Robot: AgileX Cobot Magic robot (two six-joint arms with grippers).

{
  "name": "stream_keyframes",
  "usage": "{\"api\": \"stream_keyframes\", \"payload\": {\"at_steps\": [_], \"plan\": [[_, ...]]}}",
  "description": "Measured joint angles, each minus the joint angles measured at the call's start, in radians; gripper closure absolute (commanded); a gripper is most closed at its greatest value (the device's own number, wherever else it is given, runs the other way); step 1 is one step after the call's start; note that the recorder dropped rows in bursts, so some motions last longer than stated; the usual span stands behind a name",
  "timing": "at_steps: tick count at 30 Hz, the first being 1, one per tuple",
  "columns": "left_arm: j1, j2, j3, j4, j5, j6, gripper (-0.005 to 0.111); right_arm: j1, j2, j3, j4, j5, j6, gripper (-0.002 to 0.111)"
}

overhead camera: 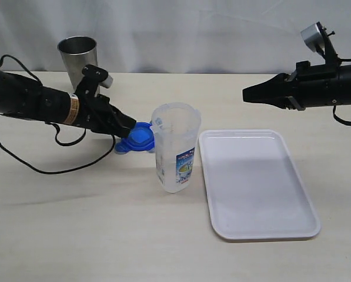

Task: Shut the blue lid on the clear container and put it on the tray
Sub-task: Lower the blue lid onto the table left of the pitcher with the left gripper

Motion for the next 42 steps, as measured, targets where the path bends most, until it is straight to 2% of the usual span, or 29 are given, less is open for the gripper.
{"api": "stream_keyframes", "payload": {"at_steps": [3,12,16,18,21,23,26,30,37,40,42], "plan": [[-0.025,0.000,-0.009,-0.033,0.066,0.042,0.107,0.000,0.000,0.000,0.000,0.000,0.000,0.086],[-0.028,0.054,-0.010,-0.023,0.124,0.074,0.107,0.000,0.000,0.000,0.000,0.000,0.000,0.086],[-0.044,0.056,-0.011,0.053,0.139,0.018,0.107,0.000,0.000,0.000,0.000,0.000,0.000,0.086],[-0.055,0.051,-0.015,0.120,0.173,-0.084,0.107,0.000,0.000,0.000,0.000,0.000,0.000,0.086],[-0.054,0.042,-0.010,0.146,0.175,-0.154,0.107,0.000,0.000,0.000,-0.002,0.000,0.000,0.086],[-0.044,0.012,0.024,0.162,0.183,-0.170,0.107,0.000,0.000,0.000,-0.004,0.000,0.000,0.086],[-0.035,-0.072,0.122,0.175,0.276,-0.174,0.107,0.000,0.000,0.000,-0.008,0.000,0.000,0.086],[-0.035,-0.108,0.217,0.175,0.298,-0.179,0.107,0.000,0.000,0.000,-0.008,0.000,0.000,0.086],[-0.035,-0.235,0.283,0.179,0.308,-0.181,0.107,0.000,0.000,0.000,-0.008,0.022,0.000,0.086],[-0.035,-0.339,0.329,0.179,0.417,-0.181,0.107,0.000,0.000,0.000,-0.008,0.024,0.000,0.086],[-0.035,-0.348,0.331,0.179,0.460,-0.193,0.107,0.000,0.000,0.000,-0.008,0.024,0.000,0.086]]}}
